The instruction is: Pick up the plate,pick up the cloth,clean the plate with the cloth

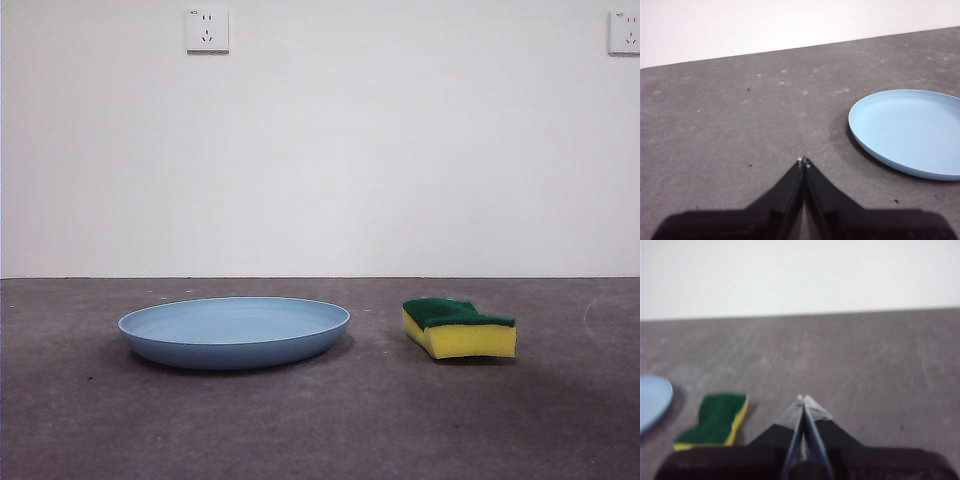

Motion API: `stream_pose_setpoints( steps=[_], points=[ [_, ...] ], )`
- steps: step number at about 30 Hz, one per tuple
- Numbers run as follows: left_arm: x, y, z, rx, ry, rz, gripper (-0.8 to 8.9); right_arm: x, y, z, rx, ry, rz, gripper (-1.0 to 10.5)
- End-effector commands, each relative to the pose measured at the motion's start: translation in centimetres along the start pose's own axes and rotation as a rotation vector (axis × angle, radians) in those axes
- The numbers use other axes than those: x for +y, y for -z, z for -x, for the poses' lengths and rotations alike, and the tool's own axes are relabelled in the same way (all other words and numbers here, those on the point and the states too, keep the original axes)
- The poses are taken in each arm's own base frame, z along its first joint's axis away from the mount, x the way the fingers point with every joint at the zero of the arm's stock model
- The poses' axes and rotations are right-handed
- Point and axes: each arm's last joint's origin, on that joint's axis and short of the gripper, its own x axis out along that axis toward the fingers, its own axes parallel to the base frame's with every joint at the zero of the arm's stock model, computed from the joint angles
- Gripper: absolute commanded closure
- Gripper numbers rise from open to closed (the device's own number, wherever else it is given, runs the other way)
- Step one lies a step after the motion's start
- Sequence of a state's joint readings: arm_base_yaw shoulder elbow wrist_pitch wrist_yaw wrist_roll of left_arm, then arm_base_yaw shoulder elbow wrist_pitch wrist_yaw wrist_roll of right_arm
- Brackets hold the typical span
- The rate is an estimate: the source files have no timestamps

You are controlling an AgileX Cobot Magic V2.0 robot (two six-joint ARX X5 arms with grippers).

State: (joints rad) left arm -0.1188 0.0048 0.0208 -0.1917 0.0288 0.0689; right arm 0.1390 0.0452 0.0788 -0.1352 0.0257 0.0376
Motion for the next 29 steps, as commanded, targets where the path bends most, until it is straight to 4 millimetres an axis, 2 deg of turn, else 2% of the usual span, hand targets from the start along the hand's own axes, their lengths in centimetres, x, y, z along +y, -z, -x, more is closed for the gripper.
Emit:
stream_pose_setpoints(
  steps=[1,11,29],
  points=[
    [0.00,0.45,-0.15,0.009,-0.003,-0.006,8.17,-0.05,1.46,-0.25,0.009,0.000,-0.025,9.5],
    [0.00,0.45,-0.15,0.009,-0.003,-0.006,8.17,-0.10,2.45,-0.33,0.063,0.010,-0.042,9.5],
    [0.00,0.45,-0.15,0.009,-0.003,-0.006,8.17,-0.10,2.43,-0.32,0.062,0.009,-0.042,9.5]
  ],
)
